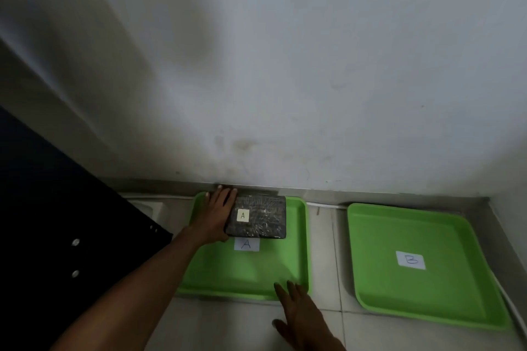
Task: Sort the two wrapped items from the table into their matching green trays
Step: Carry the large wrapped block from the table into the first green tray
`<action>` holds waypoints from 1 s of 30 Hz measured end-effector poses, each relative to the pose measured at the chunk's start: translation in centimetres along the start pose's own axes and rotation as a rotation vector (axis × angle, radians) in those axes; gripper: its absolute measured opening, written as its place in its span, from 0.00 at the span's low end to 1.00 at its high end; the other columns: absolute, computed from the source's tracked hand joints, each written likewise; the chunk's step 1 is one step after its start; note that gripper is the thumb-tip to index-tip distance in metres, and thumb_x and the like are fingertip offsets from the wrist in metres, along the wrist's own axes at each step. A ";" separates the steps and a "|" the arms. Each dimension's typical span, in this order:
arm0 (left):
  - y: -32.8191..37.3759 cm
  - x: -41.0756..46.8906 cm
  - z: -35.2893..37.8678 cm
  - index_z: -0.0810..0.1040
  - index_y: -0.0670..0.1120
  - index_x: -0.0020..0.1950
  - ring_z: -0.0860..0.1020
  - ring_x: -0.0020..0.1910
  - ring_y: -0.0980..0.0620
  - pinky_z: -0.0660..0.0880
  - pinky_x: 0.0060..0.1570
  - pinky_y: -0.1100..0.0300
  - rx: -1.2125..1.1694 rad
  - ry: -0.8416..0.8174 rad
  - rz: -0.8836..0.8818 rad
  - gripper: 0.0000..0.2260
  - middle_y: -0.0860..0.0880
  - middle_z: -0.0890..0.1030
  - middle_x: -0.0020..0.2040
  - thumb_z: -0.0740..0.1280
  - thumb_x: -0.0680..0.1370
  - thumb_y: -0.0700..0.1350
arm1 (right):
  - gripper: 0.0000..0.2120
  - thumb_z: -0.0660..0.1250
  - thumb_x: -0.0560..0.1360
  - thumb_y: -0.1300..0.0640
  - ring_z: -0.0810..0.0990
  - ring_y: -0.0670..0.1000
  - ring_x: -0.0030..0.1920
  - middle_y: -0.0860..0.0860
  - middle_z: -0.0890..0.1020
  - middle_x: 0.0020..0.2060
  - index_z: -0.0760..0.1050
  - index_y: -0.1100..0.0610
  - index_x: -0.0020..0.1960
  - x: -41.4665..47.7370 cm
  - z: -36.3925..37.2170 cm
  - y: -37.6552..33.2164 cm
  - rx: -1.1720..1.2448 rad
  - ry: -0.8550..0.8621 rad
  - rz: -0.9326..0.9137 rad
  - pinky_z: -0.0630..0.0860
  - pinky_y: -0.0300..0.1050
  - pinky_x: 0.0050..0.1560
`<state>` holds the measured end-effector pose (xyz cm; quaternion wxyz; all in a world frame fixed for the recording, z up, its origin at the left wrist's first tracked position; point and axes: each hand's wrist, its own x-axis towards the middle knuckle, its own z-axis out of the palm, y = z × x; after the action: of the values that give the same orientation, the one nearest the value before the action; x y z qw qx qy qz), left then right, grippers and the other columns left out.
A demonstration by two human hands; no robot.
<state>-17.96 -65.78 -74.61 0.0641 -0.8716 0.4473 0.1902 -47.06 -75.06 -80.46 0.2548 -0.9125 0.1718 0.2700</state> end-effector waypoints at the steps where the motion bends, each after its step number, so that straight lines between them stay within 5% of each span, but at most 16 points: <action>1: -0.4 0.5 0.2 0.40 0.41 0.79 0.44 0.79 0.39 0.51 0.76 0.38 -0.015 -0.009 -0.001 0.58 0.42 0.47 0.81 0.79 0.66 0.53 | 0.38 0.61 0.79 0.43 0.47 0.62 0.79 0.61 0.48 0.79 0.44 0.52 0.79 0.3 0.4 0.1 -0.005 -0.007 0.004 0.52 0.56 0.78; 9: -1.0 1.0 2.3 0.37 0.49 0.80 0.35 0.78 0.37 0.46 0.74 0.33 -0.103 -0.083 0.015 0.50 0.40 0.34 0.79 0.73 0.73 0.49 | 0.36 0.59 0.81 0.45 0.46 0.63 0.79 0.63 0.49 0.79 0.44 0.57 0.79 0.6 2.3 0.6 -0.057 0.010 0.010 0.44 0.55 0.78; 17: 0.3 0.8 3.0 0.39 0.48 0.80 0.38 0.79 0.37 0.51 0.74 0.33 -0.077 -0.034 -0.048 0.45 0.39 0.37 0.80 0.70 0.76 0.45 | 0.34 0.58 0.81 0.46 0.46 0.59 0.79 0.60 0.48 0.79 0.45 0.55 0.79 0.4 2.2 0.9 -0.022 0.033 0.007 0.45 0.51 0.79; 30: 0.0 0.6 2.3 0.38 0.47 0.80 0.39 0.78 0.36 0.48 0.76 0.38 -0.091 -0.031 -0.064 0.51 0.38 0.37 0.80 0.75 0.73 0.43 | 0.34 0.58 0.81 0.47 0.47 0.60 0.79 0.60 0.50 0.79 0.45 0.56 0.79 0.3 1.5 0.5 -0.062 0.043 0.008 0.45 0.52 0.79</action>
<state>-18.30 -65.60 -76.91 0.0373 -0.8843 0.4092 0.2217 -47.65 -74.63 -81.93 0.2213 -0.9250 0.1724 0.2564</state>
